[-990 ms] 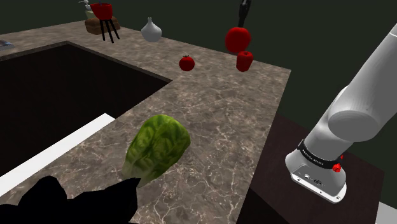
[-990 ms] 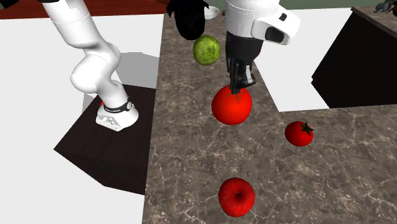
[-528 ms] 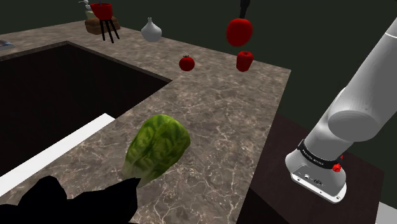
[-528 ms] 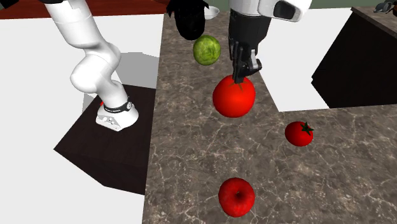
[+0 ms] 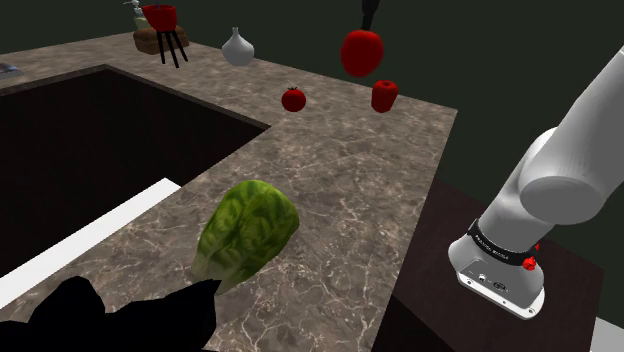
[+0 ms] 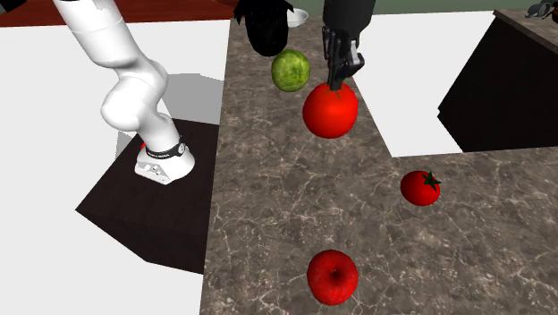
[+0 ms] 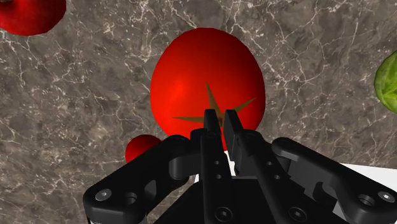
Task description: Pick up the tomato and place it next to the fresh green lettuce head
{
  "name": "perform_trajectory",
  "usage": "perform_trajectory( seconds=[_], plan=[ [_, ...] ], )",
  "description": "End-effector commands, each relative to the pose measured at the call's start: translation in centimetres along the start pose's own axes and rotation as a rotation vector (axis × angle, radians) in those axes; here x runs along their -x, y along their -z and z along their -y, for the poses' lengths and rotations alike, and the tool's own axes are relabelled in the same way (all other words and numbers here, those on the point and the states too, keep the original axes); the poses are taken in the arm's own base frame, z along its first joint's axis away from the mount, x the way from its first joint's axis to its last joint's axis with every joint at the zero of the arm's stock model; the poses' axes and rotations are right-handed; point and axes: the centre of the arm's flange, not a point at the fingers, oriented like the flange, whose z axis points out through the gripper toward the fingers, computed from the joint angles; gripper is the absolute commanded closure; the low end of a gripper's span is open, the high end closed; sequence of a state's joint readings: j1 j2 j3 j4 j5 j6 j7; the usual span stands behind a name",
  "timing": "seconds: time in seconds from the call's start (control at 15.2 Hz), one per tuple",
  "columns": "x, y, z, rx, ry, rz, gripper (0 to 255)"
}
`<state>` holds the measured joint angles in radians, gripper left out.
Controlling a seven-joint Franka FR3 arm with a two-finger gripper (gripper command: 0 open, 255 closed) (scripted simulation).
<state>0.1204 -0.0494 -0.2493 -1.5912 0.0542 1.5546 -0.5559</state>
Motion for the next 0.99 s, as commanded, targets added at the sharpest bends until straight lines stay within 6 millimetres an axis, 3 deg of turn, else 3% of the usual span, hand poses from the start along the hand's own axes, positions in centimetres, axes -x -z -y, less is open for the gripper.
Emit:
perform_trajectory(
  seconds=[0.0,0.92],
  plan=[
    [-1.3,0.0,2.7,0.0,-0.002,-0.001,255],
    [-8.5,-1.1,19.7,0.0,-0.002,-0.001,255]
  ],
)
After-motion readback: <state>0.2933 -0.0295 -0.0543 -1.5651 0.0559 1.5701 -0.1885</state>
